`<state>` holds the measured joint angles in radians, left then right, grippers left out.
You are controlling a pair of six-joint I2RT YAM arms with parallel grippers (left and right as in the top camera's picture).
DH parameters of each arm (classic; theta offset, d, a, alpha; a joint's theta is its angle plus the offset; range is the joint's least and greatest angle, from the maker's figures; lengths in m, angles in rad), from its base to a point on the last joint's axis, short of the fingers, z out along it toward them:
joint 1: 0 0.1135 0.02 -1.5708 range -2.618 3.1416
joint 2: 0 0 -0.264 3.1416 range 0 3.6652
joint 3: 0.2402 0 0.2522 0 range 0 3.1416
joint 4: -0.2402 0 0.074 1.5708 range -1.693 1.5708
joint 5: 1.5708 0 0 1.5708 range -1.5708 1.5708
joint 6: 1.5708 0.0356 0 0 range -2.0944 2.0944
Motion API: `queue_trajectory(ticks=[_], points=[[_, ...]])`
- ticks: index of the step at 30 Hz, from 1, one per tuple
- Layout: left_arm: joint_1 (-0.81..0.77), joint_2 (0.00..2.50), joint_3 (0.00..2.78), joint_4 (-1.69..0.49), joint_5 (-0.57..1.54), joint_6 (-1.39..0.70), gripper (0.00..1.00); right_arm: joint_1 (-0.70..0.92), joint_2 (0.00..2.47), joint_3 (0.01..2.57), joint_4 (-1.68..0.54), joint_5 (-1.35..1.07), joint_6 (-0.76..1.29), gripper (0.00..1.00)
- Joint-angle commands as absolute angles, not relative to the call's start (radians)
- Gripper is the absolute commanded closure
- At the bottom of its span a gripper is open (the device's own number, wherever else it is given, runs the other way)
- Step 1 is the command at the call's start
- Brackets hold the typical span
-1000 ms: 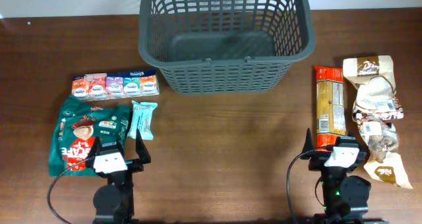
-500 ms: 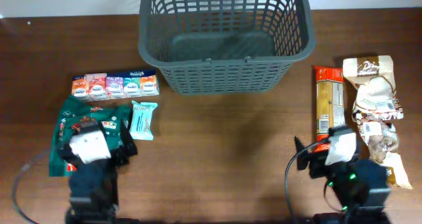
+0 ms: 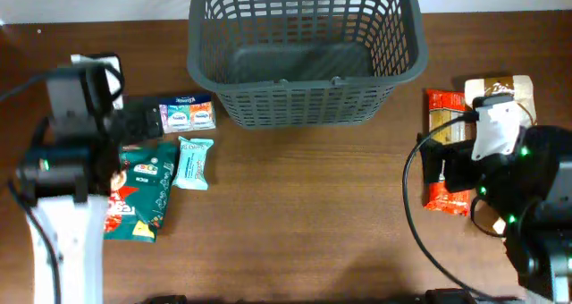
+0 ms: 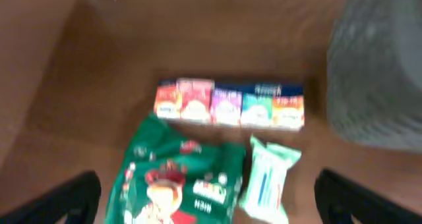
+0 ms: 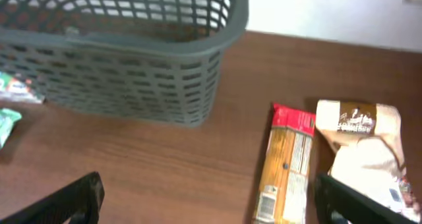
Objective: Pack container
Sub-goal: 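Move left gripper over the green coffee bag and grasp it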
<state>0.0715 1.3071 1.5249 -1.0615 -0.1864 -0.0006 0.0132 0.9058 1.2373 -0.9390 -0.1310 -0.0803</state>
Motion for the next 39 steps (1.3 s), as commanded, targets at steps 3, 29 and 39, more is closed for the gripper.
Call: queue_trajectory(ticks=[3, 29, 39], points=[[0.098, 1.410, 1.585, -1.117, -0.126, 0.015, 0.01, -0.058, 1.015, 1.329, -0.982, -0.085, -0.006, 0.01], [0.410, 1.601, 1.528, -1.226, -0.225, 0.194, 0.00, -0.282, 1.571, 1.472, -1.089, -0.225, -0.006, 0.01], [0.593, 1.752, 1.528, -1.200, 0.076, 0.496, 0.02, -0.282, 1.703, 1.472, -1.089, -0.225, -0.006, 0.01]])
